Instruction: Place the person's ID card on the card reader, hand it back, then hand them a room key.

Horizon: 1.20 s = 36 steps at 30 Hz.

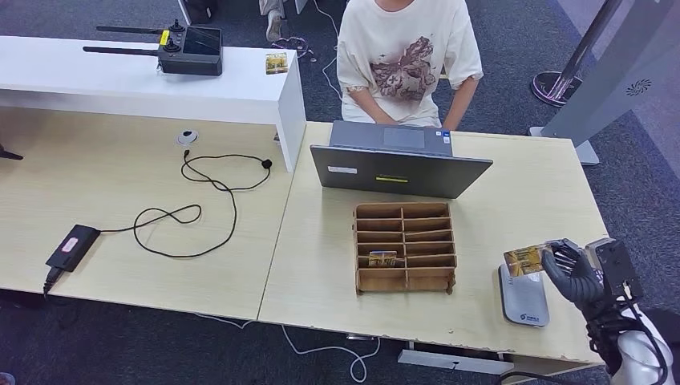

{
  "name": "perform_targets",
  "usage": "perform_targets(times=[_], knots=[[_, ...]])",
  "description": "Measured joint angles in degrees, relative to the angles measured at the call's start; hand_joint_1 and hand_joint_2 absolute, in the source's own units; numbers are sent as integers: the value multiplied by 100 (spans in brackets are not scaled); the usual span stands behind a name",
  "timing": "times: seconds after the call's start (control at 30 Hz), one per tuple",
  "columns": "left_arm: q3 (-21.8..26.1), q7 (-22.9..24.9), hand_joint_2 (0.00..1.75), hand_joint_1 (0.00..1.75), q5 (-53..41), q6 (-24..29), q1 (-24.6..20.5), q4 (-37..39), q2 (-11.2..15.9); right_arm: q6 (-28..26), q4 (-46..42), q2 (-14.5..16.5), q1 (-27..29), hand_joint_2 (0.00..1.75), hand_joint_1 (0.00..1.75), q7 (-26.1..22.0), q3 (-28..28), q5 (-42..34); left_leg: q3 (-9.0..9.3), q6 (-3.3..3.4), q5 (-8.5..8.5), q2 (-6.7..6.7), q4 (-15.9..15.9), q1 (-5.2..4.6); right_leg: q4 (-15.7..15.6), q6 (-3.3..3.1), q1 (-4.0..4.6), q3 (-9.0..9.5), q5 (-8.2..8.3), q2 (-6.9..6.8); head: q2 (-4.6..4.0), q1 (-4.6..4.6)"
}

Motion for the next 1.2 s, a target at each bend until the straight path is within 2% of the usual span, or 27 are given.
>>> perform_targets(times=[0.3, 0.6, 0.9, 1.2], knots=[[0, 22, 0, 0, 26, 19, 2, 0, -8, -47, -945, 98, 187, 175, 175, 7, 1, -14, 0, 0, 0, 0, 0, 1, 1, 0, 1, 0, 0, 1, -1, -1], [0, 108, 0, 0, 30, 66, 6, 0, -63, -411, -2138, 240, 265, 175, 175, 11, 58, 321, 0, 0, 0, 0, 0, 0, 1, 0, 0, 0, 0, 0, 0, 0], [0, 54, 0, 0, 5, 45, 0, 0, -55, -1029, -3176, 392, 296, 175, 175, -17, 300, 1085, 0, 0, 0, 2, -1, 1, 2, 0, 1, 0, 0, 2, -1, -1], [-11, 47, 0, 0, -45, 20, -1, 0, -56, -1459, -3673, 474, -138, 175, 175, 11, 901, 1940, 3, -3, 3, 7, -1, 1, 5, -1, 1, 1, 1, 5, 0, -1]])
